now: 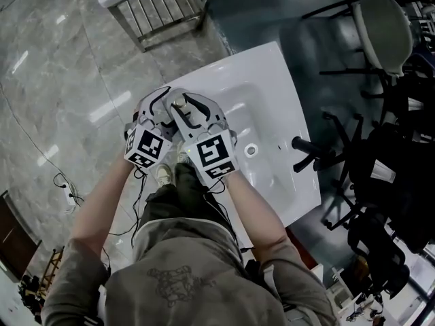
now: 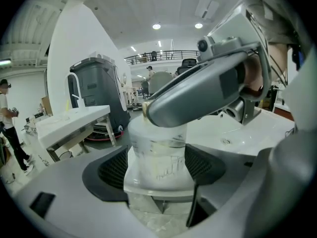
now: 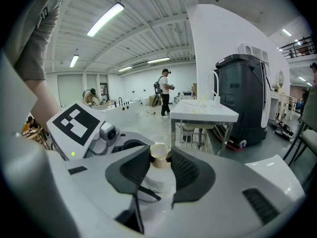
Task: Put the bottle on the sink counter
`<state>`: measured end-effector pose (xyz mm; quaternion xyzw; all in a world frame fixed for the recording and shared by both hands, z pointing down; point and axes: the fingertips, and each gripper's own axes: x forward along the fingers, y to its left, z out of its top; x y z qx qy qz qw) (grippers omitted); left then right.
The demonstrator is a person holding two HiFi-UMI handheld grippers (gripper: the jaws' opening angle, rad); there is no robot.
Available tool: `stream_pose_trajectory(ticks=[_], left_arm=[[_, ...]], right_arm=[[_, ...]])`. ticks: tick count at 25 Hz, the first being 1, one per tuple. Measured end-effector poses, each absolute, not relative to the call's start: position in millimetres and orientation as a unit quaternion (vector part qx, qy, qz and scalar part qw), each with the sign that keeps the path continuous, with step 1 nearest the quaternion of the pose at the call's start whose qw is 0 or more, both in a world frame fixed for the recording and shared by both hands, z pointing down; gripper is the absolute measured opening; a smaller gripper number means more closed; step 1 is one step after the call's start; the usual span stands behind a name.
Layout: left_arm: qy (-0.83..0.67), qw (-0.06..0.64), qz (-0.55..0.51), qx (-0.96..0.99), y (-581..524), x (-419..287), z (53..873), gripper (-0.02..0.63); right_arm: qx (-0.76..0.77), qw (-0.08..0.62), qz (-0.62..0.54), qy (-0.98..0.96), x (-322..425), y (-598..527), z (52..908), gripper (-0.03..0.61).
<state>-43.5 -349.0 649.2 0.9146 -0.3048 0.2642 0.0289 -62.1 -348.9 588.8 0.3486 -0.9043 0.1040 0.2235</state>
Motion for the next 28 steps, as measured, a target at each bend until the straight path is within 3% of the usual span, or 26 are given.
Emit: stream_pose_trajectory(ticks=[12, 17, 28], left_arm=[[-0.307, 0.057, 0.254, 0.915, -320, -70, 639, 0.336], [-0.322, 0.065, 0.251, 0.91, -320, -74, 631, 0.336], [-0.364, 0.078, 0.213, 0.903, -324, -87, 575, 0.334]], right_arm=[[0.355, 0.23, 0.104, -0.9, -62, -351, 589, 0.14], [0.363, 0.21, 0.116, -0.9, -58, -353, 581, 0.192], [0.362, 0.185, 0.111, -0.907, -40, -347, 534, 0.201]])
